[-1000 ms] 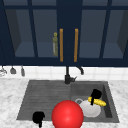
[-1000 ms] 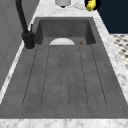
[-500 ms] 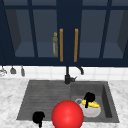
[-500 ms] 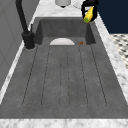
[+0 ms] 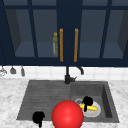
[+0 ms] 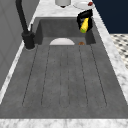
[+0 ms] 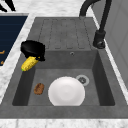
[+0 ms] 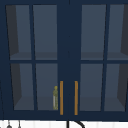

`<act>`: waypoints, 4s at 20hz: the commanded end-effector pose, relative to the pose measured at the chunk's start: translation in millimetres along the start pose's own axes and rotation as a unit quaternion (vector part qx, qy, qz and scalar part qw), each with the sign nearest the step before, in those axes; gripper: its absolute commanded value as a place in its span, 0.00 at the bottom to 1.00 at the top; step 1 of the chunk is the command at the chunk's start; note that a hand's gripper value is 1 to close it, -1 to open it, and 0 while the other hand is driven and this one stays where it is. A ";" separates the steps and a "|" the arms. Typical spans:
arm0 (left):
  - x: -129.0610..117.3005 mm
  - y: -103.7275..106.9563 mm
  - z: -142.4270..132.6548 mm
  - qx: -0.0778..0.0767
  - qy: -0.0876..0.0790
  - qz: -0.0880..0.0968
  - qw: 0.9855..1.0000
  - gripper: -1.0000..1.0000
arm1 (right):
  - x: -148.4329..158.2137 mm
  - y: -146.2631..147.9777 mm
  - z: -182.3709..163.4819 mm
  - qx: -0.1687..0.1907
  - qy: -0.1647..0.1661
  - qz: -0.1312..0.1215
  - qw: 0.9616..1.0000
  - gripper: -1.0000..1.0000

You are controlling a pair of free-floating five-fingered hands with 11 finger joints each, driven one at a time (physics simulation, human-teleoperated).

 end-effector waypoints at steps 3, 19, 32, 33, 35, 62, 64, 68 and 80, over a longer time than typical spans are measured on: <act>0.0 0.0 0.0 0.000 0.000 0.000 1.000 0.50 | -14.2 18.0 -33.3 0.022 -0.045 0.009 0.999 1.00; 0.0 0.0 0.0 0.000 0.000 0.000 1.000 0.50 | -64.0 75.2 -134.8 0.048 -0.058 0.032 0.997 1.00; 0.0 0.0 0.0 0.000 0.000 0.000 1.000 0.50 | -119.6 127.5 -207.5 0.006 -0.083 0.011 0.996 1.00; 0.0 0.0 0.0 0.000 0.000 0.000 1.000 0.50 | -124.9 130.4 -210.7 0.009 -0.087 0.011 0.996 1.00; 0.0 0.0 0.0 0.000 0.000 0.000 1.000 0.50 | -132.8 132.7 -219.2 0.017 -0.090 0.006 0.996 1.00; 0.0 0.0 0.0 0.000 0.000 0.000 1.000 0.50 | -114.0 42.5 -230.5 0.187 -0.082 -0.015 0.979 0.00; 0.0 0.0 0.0 0.000 0.000 0.000 1.000 0.50 | -112.4 43.9 -223.4 0.166 -0.084 -0.011 0.982 0.00; 0.0 0.0 0.0 0.000 0.000 0.000 1.000 0.50 | -102.7 39.9 -209.3 0.091 -0.090 0.021 0.992 0.00; 0.0 0.0 0.0 0.000 0.000 0.000 1.000 0.50 | -94.2 -6.4 -155.0 0.005 -0.094 0.014 0.995 0.00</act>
